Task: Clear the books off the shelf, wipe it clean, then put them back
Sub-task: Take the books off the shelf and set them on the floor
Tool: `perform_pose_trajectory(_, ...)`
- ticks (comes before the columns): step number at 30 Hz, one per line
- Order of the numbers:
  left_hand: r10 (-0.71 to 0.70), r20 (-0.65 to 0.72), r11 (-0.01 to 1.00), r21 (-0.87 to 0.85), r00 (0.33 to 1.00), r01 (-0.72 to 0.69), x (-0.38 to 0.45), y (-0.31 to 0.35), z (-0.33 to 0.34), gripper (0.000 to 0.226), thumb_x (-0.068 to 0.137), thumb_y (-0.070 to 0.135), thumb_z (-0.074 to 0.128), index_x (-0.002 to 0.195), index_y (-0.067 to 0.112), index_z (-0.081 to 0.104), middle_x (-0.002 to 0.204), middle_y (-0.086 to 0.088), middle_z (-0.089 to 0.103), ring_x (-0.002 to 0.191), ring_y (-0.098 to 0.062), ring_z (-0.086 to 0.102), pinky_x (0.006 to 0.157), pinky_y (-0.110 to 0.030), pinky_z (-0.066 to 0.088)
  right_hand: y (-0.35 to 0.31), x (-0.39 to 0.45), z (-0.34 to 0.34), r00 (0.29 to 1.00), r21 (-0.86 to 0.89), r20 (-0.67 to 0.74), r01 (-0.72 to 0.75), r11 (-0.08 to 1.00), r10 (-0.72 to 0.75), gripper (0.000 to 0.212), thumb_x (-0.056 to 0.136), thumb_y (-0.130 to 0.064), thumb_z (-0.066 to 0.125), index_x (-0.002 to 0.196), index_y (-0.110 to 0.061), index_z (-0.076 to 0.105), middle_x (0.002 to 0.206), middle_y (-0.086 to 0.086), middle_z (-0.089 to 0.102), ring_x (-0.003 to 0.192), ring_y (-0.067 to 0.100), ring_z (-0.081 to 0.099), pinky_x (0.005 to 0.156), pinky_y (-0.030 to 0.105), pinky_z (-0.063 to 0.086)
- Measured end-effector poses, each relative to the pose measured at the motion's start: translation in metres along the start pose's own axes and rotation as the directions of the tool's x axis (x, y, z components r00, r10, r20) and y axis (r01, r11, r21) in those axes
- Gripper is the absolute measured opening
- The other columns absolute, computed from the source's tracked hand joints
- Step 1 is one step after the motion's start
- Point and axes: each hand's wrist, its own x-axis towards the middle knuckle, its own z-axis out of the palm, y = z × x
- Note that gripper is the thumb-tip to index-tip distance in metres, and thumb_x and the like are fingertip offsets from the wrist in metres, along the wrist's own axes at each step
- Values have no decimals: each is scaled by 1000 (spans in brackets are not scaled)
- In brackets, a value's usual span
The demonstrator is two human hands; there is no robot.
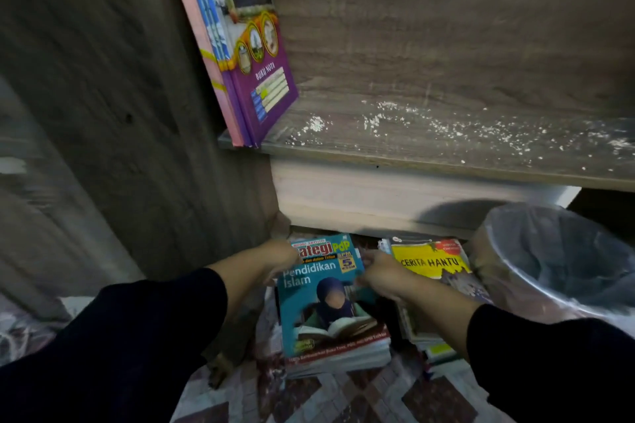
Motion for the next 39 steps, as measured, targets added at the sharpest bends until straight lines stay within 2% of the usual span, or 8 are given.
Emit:
perform_pose_trajectory(4,290,-272,953,171,917,-250,-48,48,-44,11,83,7,56,79,3,65,79,-12,69,80,-30,67,74,-34,56,-39,-40,-31,993,58,1,120,991,-120,19,84,1,58,101,-7,61,77,10,59,51,9,51,42,18,35)
perform_pose_trajectory(10,484,-771,836,267,414,-480,-123,113,-127,23,93,14,47,106,5,63,109,-18,66,100,-35,61,83,-38,51,-103,-84,-78,973,211,5,226,951,-232,16,91,-6,52,97,-17,62,87,2,67,75,14,58,57,21,39)
perform_pose_trajectory(12,480,-808,839,310,340,-447,-126,124,-143,25,95,15,45,109,2,61,109,-18,64,97,-34,61,79,-37,49,-121,-88,-86,967,242,-37,254,937,-252,15,90,-7,55,95,-18,63,89,1,70,77,16,61,60,23,42)
perform_pose_trajectory(17,385,-856,899,264,345,-350,-122,143,-145,29,98,20,46,119,2,54,114,-16,53,102,-31,59,78,-40,50,-154,-89,-91,958,292,-83,286,913,-274,17,91,-6,53,95,-18,64,90,2,70,73,16,64,62,26,46)
perform_pose_trajectory(27,443,-846,889,372,295,-267,-98,156,-130,65,100,19,45,148,-5,8,134,-18,37,119,-26,48,90,-33,49,-165,-79,-103,954,284,-60,298,912,-293,16,91,-7,54,93,-19,64,90,2,72,70,15,65,61,26,47)
perform_pose_trajectory(31,463,-842,882,406,276,-240,-92,154,-126,65,99,17,48,148,-4,11,132,-18,37,117,-25,49,89,-33,50,-161,-74,-106,959,291,-59,281,915,-276,16,91,-7,54,94,-19,64,90,3,72,70,16,65,61,26,48)
perform_pose_trajectory(37,233,-892,899,45,387,-436,-108,182,-141,51,93,32,57,130,2,37,123,-17,58,107,-35,62,78,-42,52,-166,-74,-108,963,315,-58,267,911,-263,16,91,-6,55,92,-19,64,89,2,71,69,16,64,60,26,48)
perform_pose_trajectory(39,322,-847,927,190,424,-324,-114,190,-150,48,93,42,54,120,3,47,112,-15,65,103,-36,64,73,-39,50,-167,-74,-107,963,316,-51,267,910,-265,16,90,-7,55,93,-20,64,90,2,71,70,16,64,60,26,48)
